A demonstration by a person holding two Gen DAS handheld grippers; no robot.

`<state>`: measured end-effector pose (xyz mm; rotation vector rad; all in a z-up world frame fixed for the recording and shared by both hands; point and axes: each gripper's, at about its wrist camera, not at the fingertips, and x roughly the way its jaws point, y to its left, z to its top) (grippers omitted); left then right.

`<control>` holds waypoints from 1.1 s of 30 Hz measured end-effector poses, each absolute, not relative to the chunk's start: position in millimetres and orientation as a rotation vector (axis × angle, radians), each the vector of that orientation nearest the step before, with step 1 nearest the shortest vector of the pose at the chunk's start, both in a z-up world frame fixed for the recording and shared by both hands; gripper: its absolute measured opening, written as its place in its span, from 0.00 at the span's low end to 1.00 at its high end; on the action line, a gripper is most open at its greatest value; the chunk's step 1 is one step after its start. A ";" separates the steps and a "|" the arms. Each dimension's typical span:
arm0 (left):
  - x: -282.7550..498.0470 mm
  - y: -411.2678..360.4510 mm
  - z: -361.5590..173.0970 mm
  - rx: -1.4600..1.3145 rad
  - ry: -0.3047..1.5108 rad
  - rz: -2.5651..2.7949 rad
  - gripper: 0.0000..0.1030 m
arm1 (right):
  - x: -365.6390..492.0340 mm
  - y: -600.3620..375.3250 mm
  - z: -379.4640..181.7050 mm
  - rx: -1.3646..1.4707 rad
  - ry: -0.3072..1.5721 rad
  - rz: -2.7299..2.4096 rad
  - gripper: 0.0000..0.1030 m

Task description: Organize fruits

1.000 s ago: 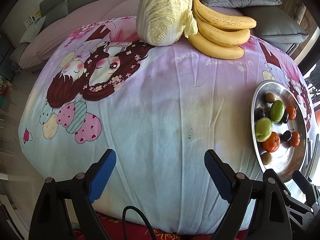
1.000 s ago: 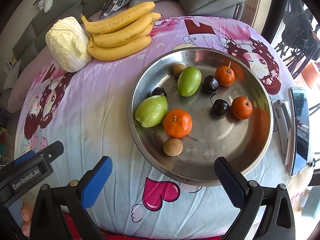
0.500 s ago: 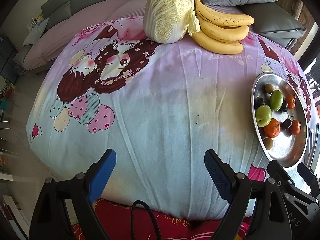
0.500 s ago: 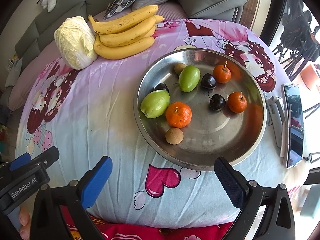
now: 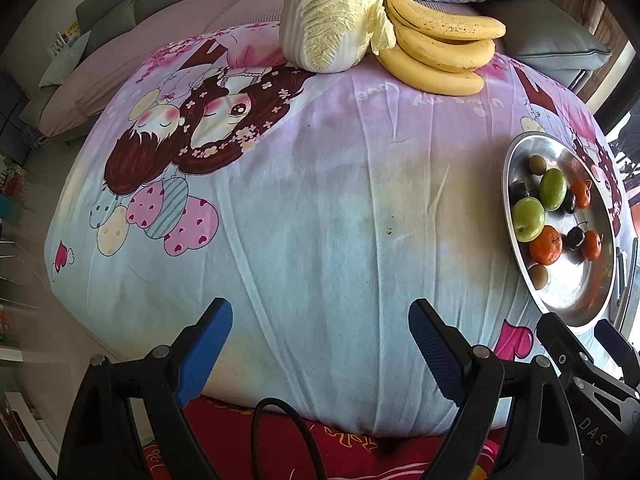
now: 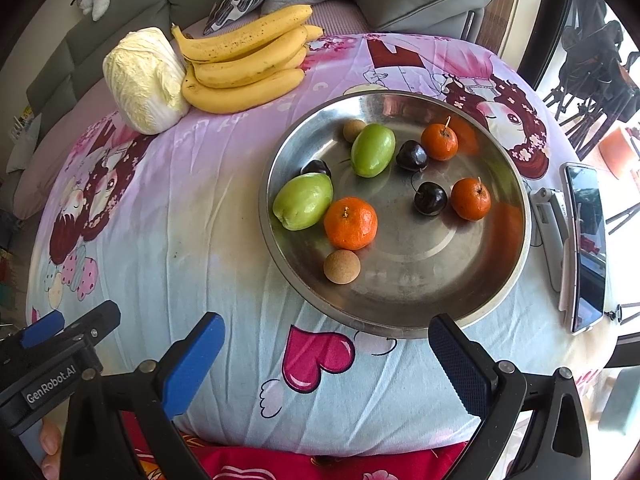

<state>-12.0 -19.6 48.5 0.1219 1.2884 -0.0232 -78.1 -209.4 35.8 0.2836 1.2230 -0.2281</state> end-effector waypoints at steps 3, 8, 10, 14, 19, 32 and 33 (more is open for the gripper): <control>-11.7 -18.8 44.3 0.118 1.299 -0.024 0.88 | -78.0 -209.2 32.0 0.283 1.229 -0.229 1.00; -10.0 -16.4 38.0 0.117 1.312 -0.021 0.88 | -77.3 -210.9 23.1 0.284 1.245 -0.235 1.00; -9.5 -16.1 35.1 0.121 1.316 -0.020 0.88 | -76.6 -212.0 19.7 0.284 1.252 -0.237 1.00; -7.9 -16.0 26.7 0.128 1.333 -0.020 0.88 | -75.4 -214.1 13.5 0.284 1.263 -0.239 1.00; -5.7 -16.6 18.0 0.135 1.350 -0.020 0.88 | -74.1 -216.5 6.1 0.285 1.275 -0.242 1.00; -2.0 -17.7 6.1 0.138 1.372 -0.018 0.88 | -70.8 -216.6 -0.3 0.272 1.285 -0.238 1.00; -1.9 -17.7 5.8 0.138 1.374 -0.018 0.88 | -70.7 -216.6 -0.3 0.274 1.285 -0.236 1.00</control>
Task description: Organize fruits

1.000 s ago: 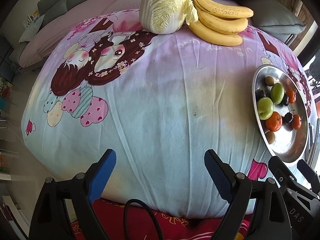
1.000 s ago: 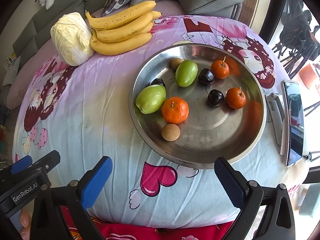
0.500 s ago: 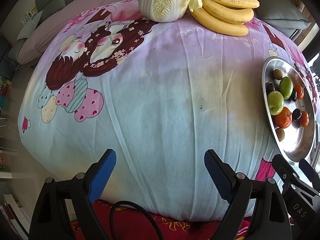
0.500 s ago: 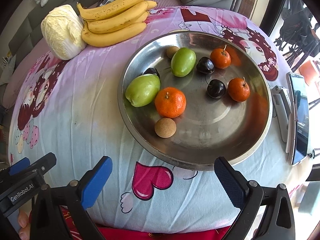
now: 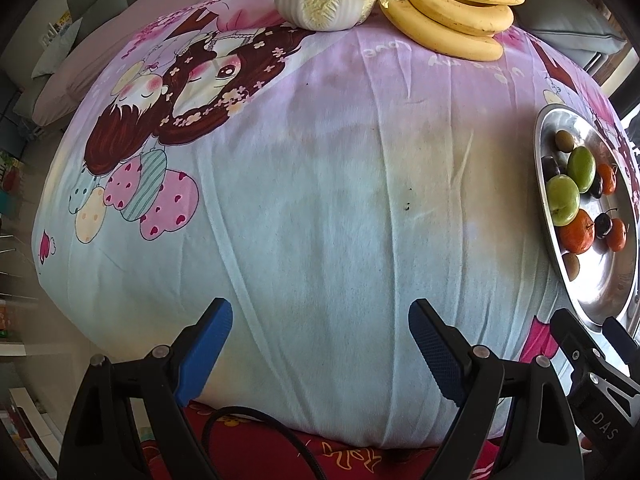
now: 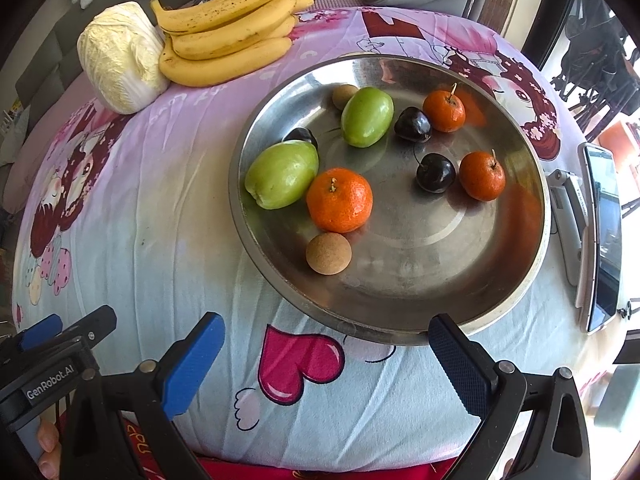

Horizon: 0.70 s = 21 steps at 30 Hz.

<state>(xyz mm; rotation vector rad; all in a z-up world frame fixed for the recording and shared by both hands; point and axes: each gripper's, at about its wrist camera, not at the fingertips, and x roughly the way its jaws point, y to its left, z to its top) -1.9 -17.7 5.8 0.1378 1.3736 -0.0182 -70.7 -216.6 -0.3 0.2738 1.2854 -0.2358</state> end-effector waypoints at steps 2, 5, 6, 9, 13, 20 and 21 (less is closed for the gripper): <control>-1.4 -17.2 5.3 0.136 1.375 -0.018 0.88 | -70.2 -216.9 -0.8 0.274 1.286 -0.235 1.00; -0.9 -16.8 5.5 0.135 1.376 -0.018 0.88 | -70.1 -217.1 -1.0 0.274 1.286 -0.237 1.00; -0.9 -16.5 5.5 0.134 1.377 -0.018 0.88 | -70.1 -217.3 -1.0 0.275 1.286 -0.238 1.00; -0.1 -14.9 5.1 0.132 1.378 -0.016 0.87 | -70.8 -218.0 -0.9 0.274 1.285 -0.240 1.00; 0.7 -14.2 3.6 0.128 1.384 -0.015 0.88 | -71.3 -219.7 -1.2 0.273 1.285 -0.240 1.00; 1.4 -13.9 2.0 0.127 1.388 -0.015 0.88 | -71.7 -221.5 -1.3 0.273 1.284 -0.243 1.00; 1.4 -13.8 1.8 0.127 1.388 -0.016 0.88 | -71.7 -221.7 -1.3 0.274 1.284 -0.243 1.00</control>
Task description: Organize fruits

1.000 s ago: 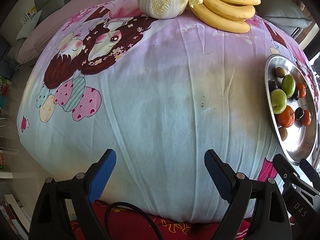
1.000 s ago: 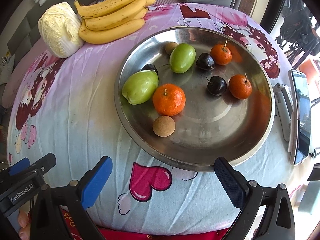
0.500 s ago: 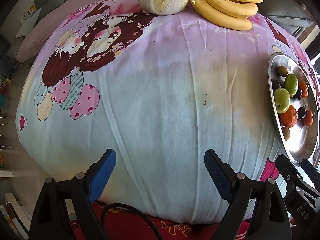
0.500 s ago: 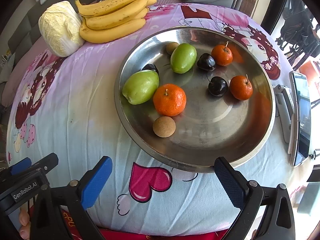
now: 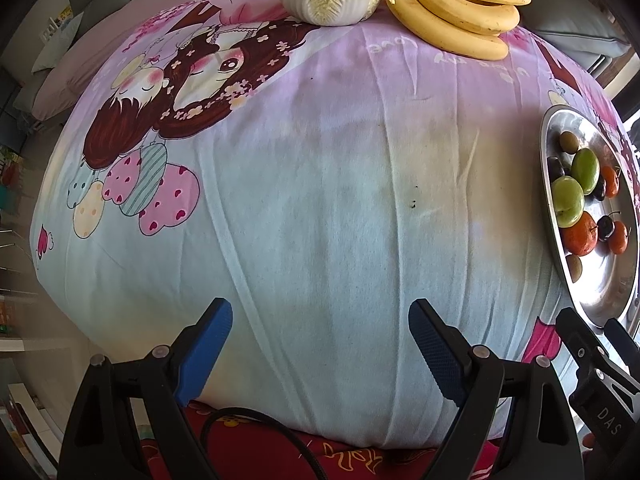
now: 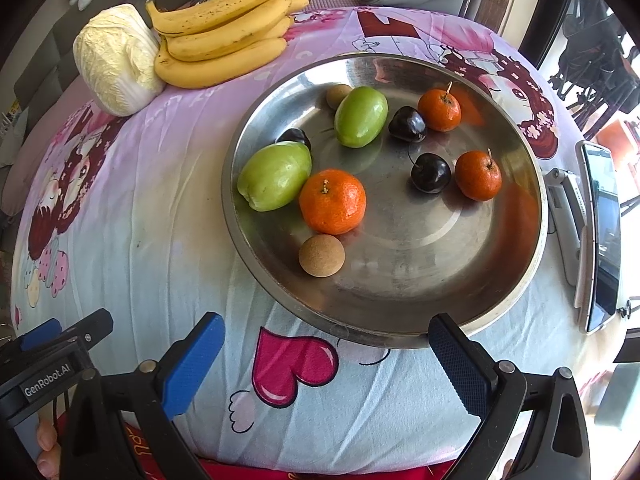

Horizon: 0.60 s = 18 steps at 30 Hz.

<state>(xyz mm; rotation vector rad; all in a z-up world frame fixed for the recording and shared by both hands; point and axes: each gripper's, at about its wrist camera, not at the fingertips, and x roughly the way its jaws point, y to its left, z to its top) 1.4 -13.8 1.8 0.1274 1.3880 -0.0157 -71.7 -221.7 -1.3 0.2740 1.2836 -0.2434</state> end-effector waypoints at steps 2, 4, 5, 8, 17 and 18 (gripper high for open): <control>1.2 -14.1 1.9 0.127 1.388 -0.014 0.88 | -71.9 -222.3 -1.2 0.274 1.283 -0.244 1.00; 1.2 -14.1 1.8 0.126 1.388 -0.015 0.87 | -71.9 -222.2 -1.1 0.275 1.283 -0.245 1.00; 1.2 -14.1 1.8 0.126 1.388 -0.016 0.87 | -71.9 -222.2 -1.2 0.274 1.283 -0.244 1.00; 1.4 -14.1 1.8 0.125 1.387 -0.013 0.88 | -72.2 -223.2 -1.3 0.273 1.284 -0.245 1.00; 0.1 -12.9 2.5 0.124 1.379 -0.009 0.88 | -72.2 -223.3 -1.4 0.273 1.284 -0.245 1.00; 0.2 -12.5 2.7 0.123 1.379 -0.008 0.88 | -72.2 -223.5 -1.4 0.273 1.284 -0.245 1.00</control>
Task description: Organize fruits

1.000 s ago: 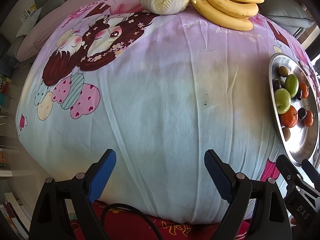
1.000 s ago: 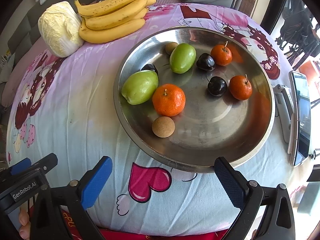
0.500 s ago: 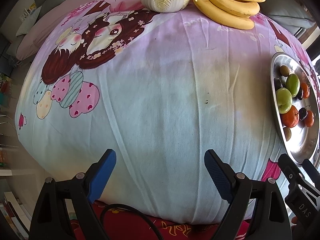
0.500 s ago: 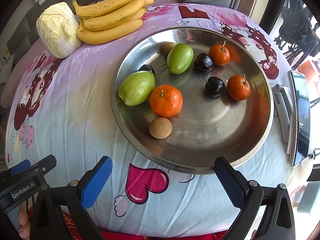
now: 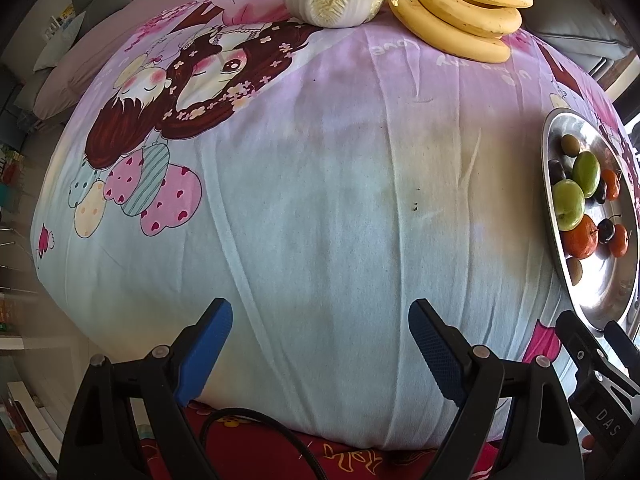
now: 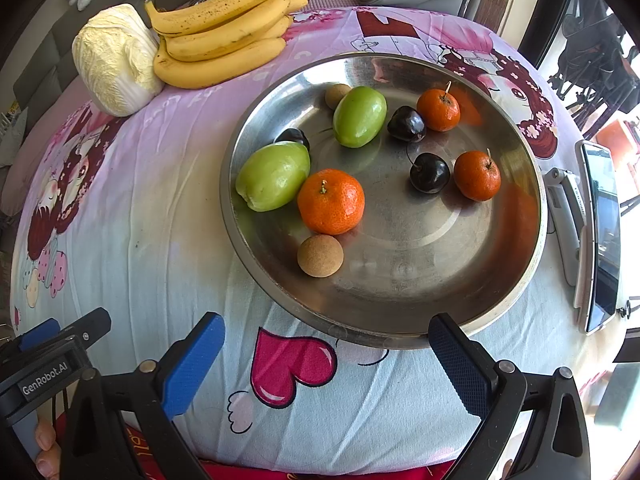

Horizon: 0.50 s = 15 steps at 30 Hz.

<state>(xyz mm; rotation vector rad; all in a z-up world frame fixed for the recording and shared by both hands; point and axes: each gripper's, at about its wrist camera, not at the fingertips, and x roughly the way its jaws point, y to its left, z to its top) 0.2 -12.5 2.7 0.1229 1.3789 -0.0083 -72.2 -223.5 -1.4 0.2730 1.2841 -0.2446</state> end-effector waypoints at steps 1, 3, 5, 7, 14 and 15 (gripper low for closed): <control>-0.1 -12.4 2.7 0.123 1.379 -0.008 0.88 | -72.3 -223.7 -1.4 0.273 1.284 -0.244 1.00; -0.1 -12.0 2.9 0.124 1.378 -0.007 0.88 | -72.2 -223.3 -1.4 0.273 1.284 -0.245 1.00; -0.4 -11.7 3.3 0.125 1.375 -0.007 0.88 | -72.2 -223.4 -1.3 0.273 1.284 -0.244 1.00; -0.8 -11.4 3.5 0.124 1.373 -0.005 0.87 | -72.2 -223.3 -1.4 0.274 1.284 -0.244 1.00; 1.0 -11.4 4.9 0.123 1.367 0.001 0.88 | -72.3 -223.4 -1.3 0.272 1.284 -0.246 1.00; 0.7 -11.6 4.9 0.124 1.367 0.001 0.88 | -72.3 -223.3 -1.3 0.273 1.284 -0.245 1.00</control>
